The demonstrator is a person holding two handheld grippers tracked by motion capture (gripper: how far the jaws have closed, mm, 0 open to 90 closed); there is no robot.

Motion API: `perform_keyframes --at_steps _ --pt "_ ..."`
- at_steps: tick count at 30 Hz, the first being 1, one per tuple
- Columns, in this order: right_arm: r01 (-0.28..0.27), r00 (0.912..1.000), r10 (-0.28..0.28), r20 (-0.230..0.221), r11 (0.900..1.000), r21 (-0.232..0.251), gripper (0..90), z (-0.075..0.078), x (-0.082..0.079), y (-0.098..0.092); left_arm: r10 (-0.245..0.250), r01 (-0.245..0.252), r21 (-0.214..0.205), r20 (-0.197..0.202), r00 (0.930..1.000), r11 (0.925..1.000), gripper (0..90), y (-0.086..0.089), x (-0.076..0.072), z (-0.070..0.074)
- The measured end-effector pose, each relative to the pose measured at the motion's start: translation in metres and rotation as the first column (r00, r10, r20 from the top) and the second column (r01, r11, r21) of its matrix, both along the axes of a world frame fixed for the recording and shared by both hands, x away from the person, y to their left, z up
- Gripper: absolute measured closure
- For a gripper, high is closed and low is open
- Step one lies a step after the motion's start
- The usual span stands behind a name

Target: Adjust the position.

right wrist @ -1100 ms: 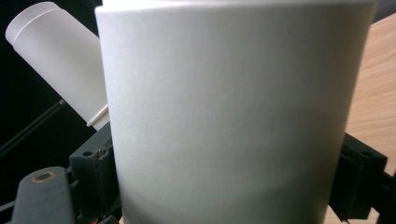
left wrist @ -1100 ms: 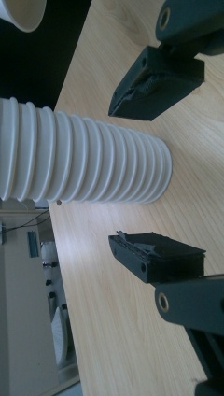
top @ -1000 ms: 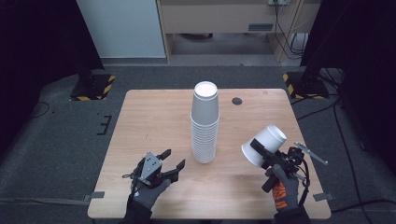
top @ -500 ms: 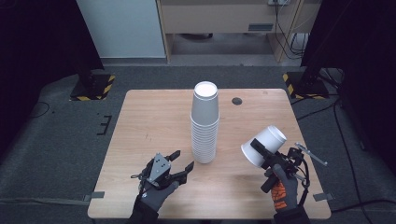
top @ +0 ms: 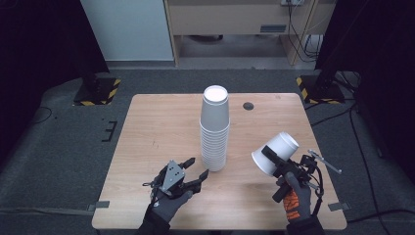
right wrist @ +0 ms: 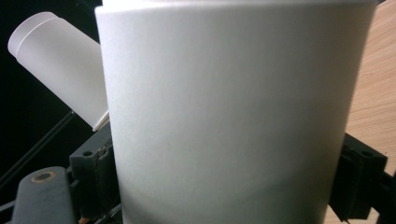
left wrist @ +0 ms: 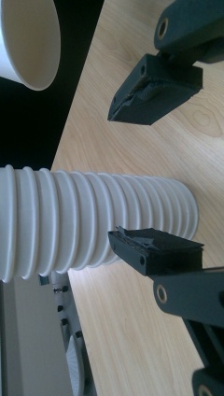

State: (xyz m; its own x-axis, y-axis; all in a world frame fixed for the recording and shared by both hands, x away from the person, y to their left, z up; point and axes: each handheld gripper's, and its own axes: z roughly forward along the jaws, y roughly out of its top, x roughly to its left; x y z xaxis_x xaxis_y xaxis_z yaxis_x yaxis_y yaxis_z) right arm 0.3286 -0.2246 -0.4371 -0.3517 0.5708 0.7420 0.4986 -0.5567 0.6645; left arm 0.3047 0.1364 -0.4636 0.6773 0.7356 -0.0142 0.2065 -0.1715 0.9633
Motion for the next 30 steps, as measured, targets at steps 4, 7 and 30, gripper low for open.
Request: perform_keyframes --at_steps 4,7,30 --pt "0.0 1.0 0.0 -0.004 1.0 -0.002 15.4 0.0 0.0 0.001 -0.011 0.011 0.0 0.01 0.9999 0.9999 35.9 -0.007 0.0 0.002" --pt "-0.001 1.0 0.001 -0.005 1.0 0.003 15.4 -0.001 0.0 0.002 -0.023 0.023 -0.001 0.015 0.9996 0.9997 36.1 -0.013 0.001 0.003" --pt "-0.01 0.9997 0.011 -0.023 0.9995 0.029 15.5 -0.003 0.0 0.002 -0.104 0.104 -0.011 0.04 0.9938 0.9945 38.3 -0.06 0.012 0.008"
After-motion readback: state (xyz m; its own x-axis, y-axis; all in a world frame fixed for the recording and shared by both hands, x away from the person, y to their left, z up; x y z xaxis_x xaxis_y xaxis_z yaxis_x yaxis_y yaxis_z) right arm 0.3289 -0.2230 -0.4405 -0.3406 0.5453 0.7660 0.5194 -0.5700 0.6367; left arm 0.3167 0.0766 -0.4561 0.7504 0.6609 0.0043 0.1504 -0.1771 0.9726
